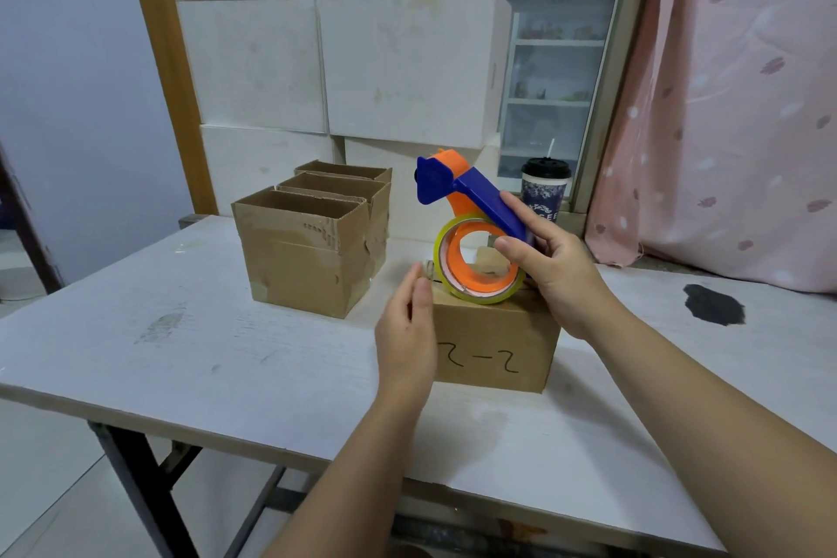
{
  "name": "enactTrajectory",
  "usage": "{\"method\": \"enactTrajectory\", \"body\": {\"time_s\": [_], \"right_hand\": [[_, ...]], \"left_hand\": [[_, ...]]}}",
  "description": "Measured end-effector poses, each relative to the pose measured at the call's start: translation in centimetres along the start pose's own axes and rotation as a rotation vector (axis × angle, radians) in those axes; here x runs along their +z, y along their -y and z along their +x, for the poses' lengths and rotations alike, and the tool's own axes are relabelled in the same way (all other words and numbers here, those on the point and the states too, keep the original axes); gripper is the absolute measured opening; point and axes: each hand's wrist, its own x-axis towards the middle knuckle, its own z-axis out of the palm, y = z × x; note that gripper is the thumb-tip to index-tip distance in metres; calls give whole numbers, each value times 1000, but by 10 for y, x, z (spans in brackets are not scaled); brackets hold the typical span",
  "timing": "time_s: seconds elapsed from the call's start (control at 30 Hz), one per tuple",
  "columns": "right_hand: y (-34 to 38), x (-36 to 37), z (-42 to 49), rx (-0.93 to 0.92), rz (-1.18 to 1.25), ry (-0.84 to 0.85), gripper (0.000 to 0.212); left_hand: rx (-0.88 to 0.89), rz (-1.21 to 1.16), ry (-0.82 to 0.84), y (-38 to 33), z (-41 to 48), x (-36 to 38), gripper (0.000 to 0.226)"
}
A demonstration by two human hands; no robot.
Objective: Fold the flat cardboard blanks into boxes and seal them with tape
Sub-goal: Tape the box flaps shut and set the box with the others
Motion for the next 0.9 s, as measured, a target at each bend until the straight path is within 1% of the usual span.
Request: {"method": "enactTrajectory", "body": {"time_s": [0.03, 0.07, 0.13, 0.27, 0.4, 0.47, 0.57, 0.63, 0.7, 0.8, 0.83, 0.87, 0.9], "right_hand": [[0, 0, 0, -2, -3, 1, 54], [0, 0, 0, -4, -5, 2, 54], [0, 0, 0, -5, -5, 2, 54], [1, 1, -1, -2, -16, -4, 52], [3, 2, -2, 1, -12, -12, 50], [4, 2, -2, 9, -7, -18, 48], [5, 2, -2, 17, -6, -19, 49], [4, 2, -2, 16, -1, -18, 50], [3, 2, -2, 13, 2, -15, 50], [2, 2, -1, 10, -8, -13, 50], [2, 1, -1, 8, -16, -14, 49], [2, 1, -1, 8, -24, -15, 49], [2, 1, -1, 5, -32, -16, 49]], "left_hand": [[30, 41, 52, 0, -2, 1, 42], [51, 77, 69, 1, -3, 2, 44], [63, 113, 41, 2, -4, 4, 45], [32, 208, 30, 1, -2, 9, 48], [-47, 206, 32, 0, 2, 7, 52], [-56, 218, 40, 0, 4, 5, 52], [-72, 202, 61, -1, 4, 4, 47], [-79, 220, 67, -2, 2, 4, 35], [-85, 313, 69, -4, 2, 4, 30], [-151, 583, 135, -9, 7, -3, 43], [-135, 640, 146, -11, 10, -5, 48], [-68, 682, 138, -13, 13, -5, 52], [46, 699, 127, -17, 15, -5, 57]]}}
